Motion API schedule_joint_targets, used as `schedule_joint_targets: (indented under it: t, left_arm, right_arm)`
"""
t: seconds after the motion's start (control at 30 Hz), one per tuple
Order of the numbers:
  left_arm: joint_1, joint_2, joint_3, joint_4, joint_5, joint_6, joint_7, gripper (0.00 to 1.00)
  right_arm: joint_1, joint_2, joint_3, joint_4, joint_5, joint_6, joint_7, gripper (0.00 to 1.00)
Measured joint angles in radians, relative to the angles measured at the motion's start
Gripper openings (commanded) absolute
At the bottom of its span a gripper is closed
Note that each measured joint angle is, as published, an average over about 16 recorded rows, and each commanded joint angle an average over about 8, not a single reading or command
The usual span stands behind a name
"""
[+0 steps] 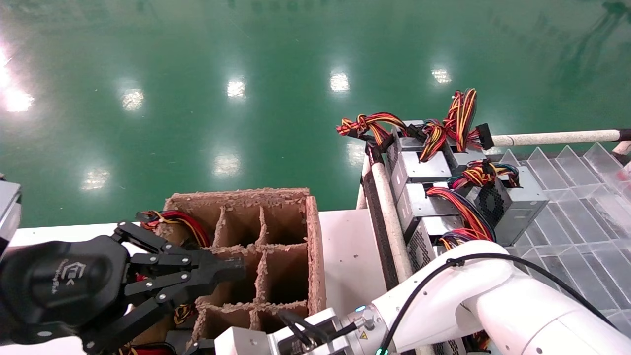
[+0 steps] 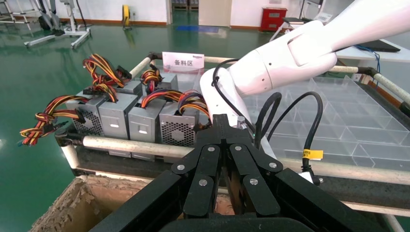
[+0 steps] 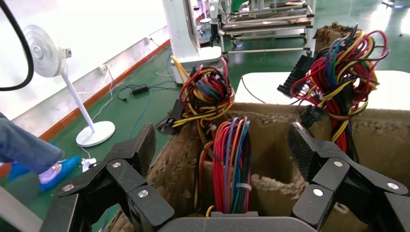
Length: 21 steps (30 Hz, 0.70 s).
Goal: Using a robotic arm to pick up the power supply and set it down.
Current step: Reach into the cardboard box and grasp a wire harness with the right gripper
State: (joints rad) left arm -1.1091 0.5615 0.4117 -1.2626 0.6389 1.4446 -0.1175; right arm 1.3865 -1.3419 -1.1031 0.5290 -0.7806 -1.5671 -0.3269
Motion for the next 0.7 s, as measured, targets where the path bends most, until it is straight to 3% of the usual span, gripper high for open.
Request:
schedule_joint_targets:
  t: [0.7]
  left_arm:
    - [0.000, 0.000, 0.000, 0.000, 0.000, 0.000, 0.000, 0.00]
  right_arm:
    - [0.041, -0.012, -0.111, -0.037, 0.062, 0.029, -0.066, 0.00]
